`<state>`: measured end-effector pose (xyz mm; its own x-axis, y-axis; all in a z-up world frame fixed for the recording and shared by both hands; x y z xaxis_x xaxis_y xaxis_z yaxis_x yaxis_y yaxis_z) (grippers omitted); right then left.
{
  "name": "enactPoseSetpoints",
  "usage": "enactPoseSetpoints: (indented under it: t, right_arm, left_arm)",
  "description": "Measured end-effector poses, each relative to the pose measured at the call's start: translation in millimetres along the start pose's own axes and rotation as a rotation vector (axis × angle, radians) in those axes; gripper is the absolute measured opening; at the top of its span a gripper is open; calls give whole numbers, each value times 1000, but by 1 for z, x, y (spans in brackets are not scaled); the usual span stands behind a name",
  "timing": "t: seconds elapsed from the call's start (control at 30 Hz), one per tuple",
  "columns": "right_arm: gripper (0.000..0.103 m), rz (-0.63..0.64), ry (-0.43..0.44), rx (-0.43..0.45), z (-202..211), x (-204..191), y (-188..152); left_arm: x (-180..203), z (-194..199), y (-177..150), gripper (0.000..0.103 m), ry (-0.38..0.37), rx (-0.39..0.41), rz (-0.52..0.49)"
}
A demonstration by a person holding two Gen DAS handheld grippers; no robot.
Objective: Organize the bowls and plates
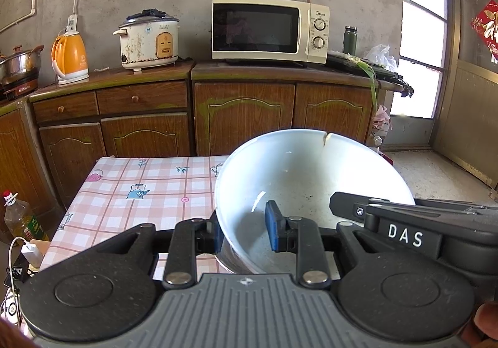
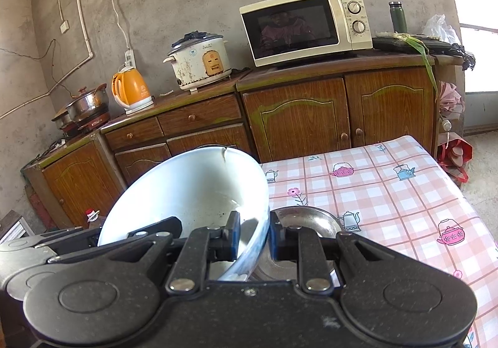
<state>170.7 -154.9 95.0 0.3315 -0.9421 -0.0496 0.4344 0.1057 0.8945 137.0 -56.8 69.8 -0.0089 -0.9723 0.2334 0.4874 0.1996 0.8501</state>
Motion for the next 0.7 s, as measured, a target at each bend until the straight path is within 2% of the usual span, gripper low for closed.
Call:
enactPoseSetpoints:
  t: [0.7]
  right_arm:
    - [25,-15,7,5,14,-3,-15]
  left_arm:
    - [0,10,-10,26,1,3,0]
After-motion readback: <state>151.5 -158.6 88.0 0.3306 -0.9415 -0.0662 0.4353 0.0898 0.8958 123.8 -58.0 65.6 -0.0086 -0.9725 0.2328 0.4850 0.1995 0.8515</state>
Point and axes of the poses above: each gripper's, at about its wrist camera, not at the fingertips, and z roughly against the way its jaws point, x to its right, y to its top, the point moved 3 cm from there along -z, roughly the way its jaws point, and after that the axes turned 15 degrees about z, right-handed, at the moved point
